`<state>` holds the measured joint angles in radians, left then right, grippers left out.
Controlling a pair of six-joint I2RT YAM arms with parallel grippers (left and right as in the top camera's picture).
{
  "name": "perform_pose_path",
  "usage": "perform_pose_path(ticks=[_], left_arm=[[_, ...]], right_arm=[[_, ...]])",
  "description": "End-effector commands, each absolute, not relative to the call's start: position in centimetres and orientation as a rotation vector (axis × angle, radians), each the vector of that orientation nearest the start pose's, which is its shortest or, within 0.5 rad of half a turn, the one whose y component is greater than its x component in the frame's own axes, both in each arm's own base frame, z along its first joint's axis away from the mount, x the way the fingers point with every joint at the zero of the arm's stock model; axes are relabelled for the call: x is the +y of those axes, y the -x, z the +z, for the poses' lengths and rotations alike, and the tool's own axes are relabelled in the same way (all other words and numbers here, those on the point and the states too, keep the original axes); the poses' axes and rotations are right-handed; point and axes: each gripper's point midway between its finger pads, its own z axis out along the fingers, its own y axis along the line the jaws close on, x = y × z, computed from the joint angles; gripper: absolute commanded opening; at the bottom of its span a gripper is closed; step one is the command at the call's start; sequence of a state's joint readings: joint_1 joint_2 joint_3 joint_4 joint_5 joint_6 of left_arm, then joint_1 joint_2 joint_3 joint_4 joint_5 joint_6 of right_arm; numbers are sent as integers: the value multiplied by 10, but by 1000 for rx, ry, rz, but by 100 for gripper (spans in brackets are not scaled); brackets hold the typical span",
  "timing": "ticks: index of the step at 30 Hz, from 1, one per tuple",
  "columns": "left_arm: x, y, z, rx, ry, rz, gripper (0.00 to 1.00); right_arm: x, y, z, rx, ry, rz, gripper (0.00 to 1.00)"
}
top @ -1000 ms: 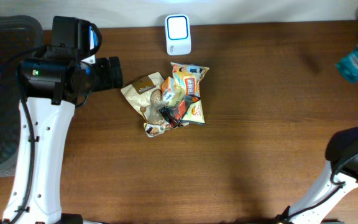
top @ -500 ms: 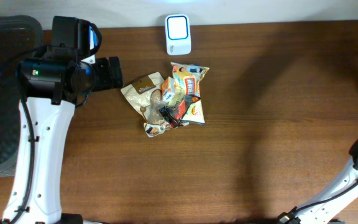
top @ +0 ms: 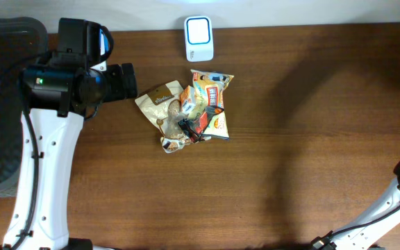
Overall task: Scan the item barcode
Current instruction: 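Carry the bottle far right, out of the work area, then move the right gripper back to the pile and grasp the yellow snack bag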
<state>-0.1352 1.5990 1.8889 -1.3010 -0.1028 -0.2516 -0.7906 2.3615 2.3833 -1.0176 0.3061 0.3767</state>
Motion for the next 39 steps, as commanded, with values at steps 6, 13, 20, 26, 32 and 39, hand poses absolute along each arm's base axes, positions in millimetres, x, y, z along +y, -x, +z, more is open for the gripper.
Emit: perform_pose_path(ticks=[6,13,20,26,32,39], left_arm=[[-33,-375,298,2564,200,-7,99],[-33,-375,298,2564,200,-8,99],[-33,-375,298,2564,200,-8,99],[-33,-375,298,2564,200,-8,99],[-33,-375,298,2564,200,-8,99],[-33,-375,298,2564,200,-8,99]], right_arm=[[-446,-367,165,2119,-1529,-573,57],[-440,-363,218,2040,-1493,-575,87],[-384,-391,305,1967,-1270,-195,90],[-257,-451,340,2065,-915,379,92],[-124,-480,312,2313,-739,612,99],[9,-487,275,2575,-391,558,99]])
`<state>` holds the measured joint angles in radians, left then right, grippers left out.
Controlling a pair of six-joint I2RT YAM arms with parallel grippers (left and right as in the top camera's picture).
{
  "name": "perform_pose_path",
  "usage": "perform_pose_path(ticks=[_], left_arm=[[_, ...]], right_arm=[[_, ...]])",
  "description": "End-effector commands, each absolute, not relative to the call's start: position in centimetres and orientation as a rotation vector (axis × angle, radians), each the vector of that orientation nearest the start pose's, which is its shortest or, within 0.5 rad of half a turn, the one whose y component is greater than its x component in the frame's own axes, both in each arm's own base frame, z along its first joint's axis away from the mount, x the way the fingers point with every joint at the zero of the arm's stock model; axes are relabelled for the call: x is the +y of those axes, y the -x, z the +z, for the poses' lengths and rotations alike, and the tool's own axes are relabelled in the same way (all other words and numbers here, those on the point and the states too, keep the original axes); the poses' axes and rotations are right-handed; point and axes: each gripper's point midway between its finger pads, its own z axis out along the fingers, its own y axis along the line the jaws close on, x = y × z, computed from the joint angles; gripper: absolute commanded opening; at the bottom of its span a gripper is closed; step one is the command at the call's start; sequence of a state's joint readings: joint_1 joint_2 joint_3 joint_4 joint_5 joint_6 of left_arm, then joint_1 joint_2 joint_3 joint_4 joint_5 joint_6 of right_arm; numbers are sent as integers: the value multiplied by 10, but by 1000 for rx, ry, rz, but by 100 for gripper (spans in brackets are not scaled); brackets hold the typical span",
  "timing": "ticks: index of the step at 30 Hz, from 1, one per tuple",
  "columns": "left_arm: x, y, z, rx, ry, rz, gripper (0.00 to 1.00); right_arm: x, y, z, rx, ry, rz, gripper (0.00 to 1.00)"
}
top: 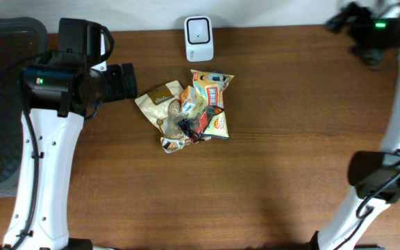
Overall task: Scan the item barcode
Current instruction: 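Move the right gripper back to the pile and grasp the yellow snack bag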
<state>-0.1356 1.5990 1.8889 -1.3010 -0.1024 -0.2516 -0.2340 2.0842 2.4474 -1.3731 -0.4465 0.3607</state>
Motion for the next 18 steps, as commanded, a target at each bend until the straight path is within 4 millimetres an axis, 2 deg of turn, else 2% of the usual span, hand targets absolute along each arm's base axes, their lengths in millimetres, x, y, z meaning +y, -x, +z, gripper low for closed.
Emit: perform_pose_path(ticks=[1,7,10,13,15,18], left_arm=[[-33,-375,298,2564,200,-8,99],[-33,-375,298,2564,200,-8,99],[-33,-375,298,2564,200,-8,99],[-33,-375,298,2564,200,-8,99],[-33,-375,298,2564,200,-8,99],[-33,-375,298,2564,200,-8,99]], right_arm=[[24,-487,270,2598,-334,536,99],[99,-488,235,2707,-124,399,99],[127,-486,216,2753,-50,377,99],[152,-484,188,2815,13,360,99],[164,-483,171,2853,41,356,87],[181,-479,144,2910,77,359,77]])
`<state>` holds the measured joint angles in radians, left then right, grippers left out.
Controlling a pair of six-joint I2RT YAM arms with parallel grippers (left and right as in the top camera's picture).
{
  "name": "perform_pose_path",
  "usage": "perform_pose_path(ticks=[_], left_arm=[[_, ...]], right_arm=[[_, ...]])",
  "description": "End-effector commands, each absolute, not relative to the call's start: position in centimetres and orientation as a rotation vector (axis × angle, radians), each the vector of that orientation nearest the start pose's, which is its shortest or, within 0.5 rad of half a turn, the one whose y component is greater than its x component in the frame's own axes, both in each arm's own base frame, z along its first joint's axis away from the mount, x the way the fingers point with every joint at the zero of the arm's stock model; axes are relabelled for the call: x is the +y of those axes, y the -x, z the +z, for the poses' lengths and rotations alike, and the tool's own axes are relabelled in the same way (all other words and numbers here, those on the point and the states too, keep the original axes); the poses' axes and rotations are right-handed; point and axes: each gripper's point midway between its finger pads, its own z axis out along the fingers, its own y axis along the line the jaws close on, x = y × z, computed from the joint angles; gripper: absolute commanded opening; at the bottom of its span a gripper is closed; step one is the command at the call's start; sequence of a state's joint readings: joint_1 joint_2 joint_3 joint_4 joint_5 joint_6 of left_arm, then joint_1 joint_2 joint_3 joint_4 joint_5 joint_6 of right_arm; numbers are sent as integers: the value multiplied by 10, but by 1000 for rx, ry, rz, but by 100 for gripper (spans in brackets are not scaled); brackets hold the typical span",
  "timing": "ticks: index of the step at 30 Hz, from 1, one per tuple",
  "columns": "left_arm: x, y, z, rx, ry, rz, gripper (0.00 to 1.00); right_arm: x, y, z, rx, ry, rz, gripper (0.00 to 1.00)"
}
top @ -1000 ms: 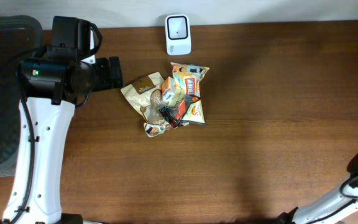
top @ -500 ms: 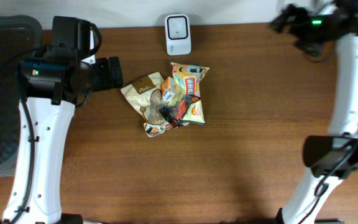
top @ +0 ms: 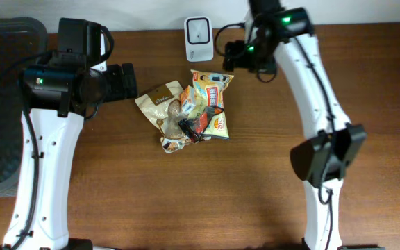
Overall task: Scan the item barcode
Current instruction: 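Move the right gripper back to the pile and grasp the yellow snack bag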
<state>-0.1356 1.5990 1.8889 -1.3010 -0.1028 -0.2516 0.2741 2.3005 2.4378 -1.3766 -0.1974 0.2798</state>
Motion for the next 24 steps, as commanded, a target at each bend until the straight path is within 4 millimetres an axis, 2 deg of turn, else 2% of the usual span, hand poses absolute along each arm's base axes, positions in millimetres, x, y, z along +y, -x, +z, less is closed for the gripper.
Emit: perform_pose_path(ticks=[1,6,8,11,18,20,23,24], left_arm=[[-33,-375,298,2564,200,-8,99],[-33,-375,298,2564,200,-8,99],[-33,-375,298,2564,200,-8,99],[-33,-375,298,2564,200,-8,99],[-33,-375,298,2564,200,-7,99],[-33,-375,298,2564,200,-8,99],[-33,-375,298,2564,200,-8,99],[-33,-375,298,2564,200,-8,99]], right_arm=[[186,-478,136,2927,89,356,73],[202,-473,107,2982,134,337,71],[203,-473,97,3000,136,324,70],[202,-473,76,3040,132,310,62],[201,-468,36,3121,126,285,56],[200,-466,32,3136,124,278,43],[194,-465,35,3146,106,261,4],[187,-464,37,3154,64,236,4]])
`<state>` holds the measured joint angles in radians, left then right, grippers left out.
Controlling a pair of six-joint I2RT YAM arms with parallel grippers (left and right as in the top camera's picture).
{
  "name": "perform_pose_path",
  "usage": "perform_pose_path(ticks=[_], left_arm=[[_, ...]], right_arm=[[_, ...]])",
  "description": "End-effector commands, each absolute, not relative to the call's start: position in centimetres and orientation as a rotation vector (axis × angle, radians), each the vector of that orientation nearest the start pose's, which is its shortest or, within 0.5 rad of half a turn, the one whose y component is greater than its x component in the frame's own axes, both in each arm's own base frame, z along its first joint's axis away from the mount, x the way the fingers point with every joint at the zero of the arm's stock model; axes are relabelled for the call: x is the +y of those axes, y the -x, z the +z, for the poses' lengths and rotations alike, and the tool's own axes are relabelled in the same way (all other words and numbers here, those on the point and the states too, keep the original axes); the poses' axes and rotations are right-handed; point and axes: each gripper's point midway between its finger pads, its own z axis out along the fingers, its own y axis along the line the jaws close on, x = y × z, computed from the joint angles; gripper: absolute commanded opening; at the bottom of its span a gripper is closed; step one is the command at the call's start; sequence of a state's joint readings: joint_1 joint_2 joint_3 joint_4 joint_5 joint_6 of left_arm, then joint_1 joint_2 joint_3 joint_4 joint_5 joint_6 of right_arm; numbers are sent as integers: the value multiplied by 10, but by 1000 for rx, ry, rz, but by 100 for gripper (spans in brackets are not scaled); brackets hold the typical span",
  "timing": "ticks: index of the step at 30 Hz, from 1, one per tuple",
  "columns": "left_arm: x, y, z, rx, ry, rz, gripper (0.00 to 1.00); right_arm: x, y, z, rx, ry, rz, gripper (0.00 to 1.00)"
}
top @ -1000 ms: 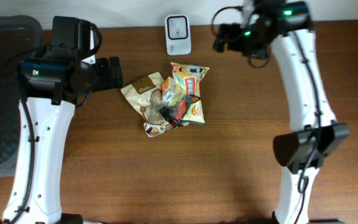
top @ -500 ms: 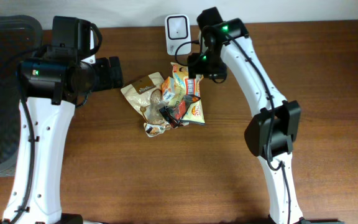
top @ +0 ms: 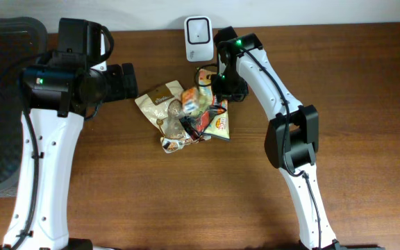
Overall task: Scan the item barcode
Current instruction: 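Move the right gripper back to the pile and grasp the yellow snack bag, then drag the yellow bag right, away from the pile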
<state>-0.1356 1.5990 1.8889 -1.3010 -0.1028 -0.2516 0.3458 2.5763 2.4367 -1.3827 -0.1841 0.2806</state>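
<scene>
A pile of snack packets [top: 179,114] lies in the middle of the table: a tan pouch [top: 157,97], an orange packet [top: 217,123] and smaller ones on top. The white barcode scanner [top: 198,38] stands at the far edge behind the pile. My right gripper [top: 208,96] reaches down onto the right side of the pile. Its fingers are hidden among the packets, so their state does not show. My left gripper [top: 132,81] hangs left of the pile, apart from it, pointing right. Its jaws are too dark to read.
A dark grey bin fills the left edge of the view. The right arm's links [top: 290,139] stretch from the near edge up across the table right of the pile. A white wall runs along the far edge.
My right gripper was beside the scanner, above the top right corner of the pile. It now sits lower and further left, on the packets. The left arm has not moved.
At first only the right arm's base showed at the lower right corner. Then its gripper was high at the far right corner of the table, then next to the scanner, and now on the pile. The left arm and the scanner stayed put throughout.
</scene>
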Motion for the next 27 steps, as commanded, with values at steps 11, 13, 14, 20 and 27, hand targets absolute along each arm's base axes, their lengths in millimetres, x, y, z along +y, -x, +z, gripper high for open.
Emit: perform_pose_path(ticks=[11,13,14,20,27], left_arm=[[-33,-375,298,2564,200,-7,99],[-33,-375,298,2564,200,-8,99],[-33,-375,298,2564,200,-8,99],[-33,-375,298,2564,200,-7,99],[-33,-375,298,2564,200,-8,99]], right_arm=[[101,-432,114,3217,-215,140,4],[86,-427,121,3222,-235,62,4],[82,-428,125,3210,-239,42,4],[81,-428,131,3195,-238,41,4],[78,-428,131,3191,-237,18,5]])
